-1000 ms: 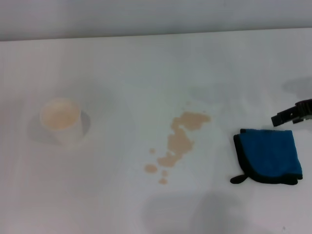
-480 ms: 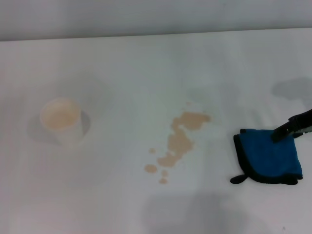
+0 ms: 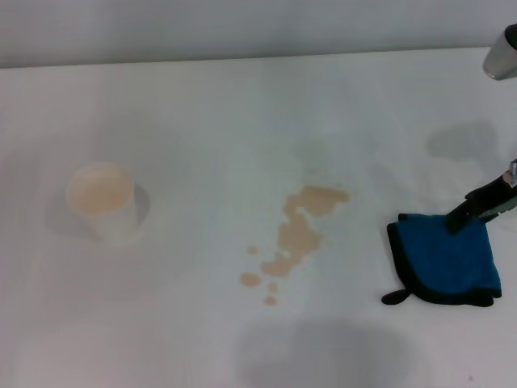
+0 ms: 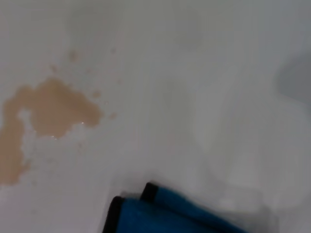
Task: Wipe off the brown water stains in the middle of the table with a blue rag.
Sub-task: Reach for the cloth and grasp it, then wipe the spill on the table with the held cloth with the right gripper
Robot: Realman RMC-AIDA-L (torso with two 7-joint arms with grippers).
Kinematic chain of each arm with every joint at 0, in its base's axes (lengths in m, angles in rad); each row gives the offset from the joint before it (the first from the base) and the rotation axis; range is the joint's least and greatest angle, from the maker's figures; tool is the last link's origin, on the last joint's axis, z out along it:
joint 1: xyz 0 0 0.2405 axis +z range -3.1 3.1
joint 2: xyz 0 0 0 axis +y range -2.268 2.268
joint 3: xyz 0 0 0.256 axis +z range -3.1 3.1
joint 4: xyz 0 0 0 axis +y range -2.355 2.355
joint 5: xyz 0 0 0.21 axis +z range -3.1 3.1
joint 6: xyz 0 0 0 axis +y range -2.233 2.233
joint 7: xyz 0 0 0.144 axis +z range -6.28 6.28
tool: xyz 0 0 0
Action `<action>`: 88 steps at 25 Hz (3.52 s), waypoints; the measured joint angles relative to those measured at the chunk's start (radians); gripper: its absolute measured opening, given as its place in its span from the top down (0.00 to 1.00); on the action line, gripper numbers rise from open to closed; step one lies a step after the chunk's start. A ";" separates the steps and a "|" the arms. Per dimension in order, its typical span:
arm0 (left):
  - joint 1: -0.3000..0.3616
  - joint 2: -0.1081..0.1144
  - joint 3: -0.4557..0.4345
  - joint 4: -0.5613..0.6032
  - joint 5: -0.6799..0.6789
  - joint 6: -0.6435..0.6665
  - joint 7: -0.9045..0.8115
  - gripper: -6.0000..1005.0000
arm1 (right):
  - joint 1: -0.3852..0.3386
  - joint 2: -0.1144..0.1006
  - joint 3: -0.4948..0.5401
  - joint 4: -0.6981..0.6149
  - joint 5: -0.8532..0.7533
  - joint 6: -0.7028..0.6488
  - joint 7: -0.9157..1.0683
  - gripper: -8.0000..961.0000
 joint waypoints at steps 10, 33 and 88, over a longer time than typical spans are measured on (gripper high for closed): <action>0.000 0.000 0.000 0.000 -0.017 0.001 0.002 0.14 | 0.029 0.000 -0.083 0.056 -0.010 -0.013 0.021 0.26; 0.000 -0.001 0.000 0.004 -0.018 -0.009 0.000 0.14 | 0.057 -0.001 -0.191 0.103 -0.022 -0.056 0.038 0.52; -0.012 -0.006 0.005 0.002 -0.026 -0.015 0.000 0.14 | 0.368 0.004 -0.360 0.320 0.032 -0.430 -0.050 0.90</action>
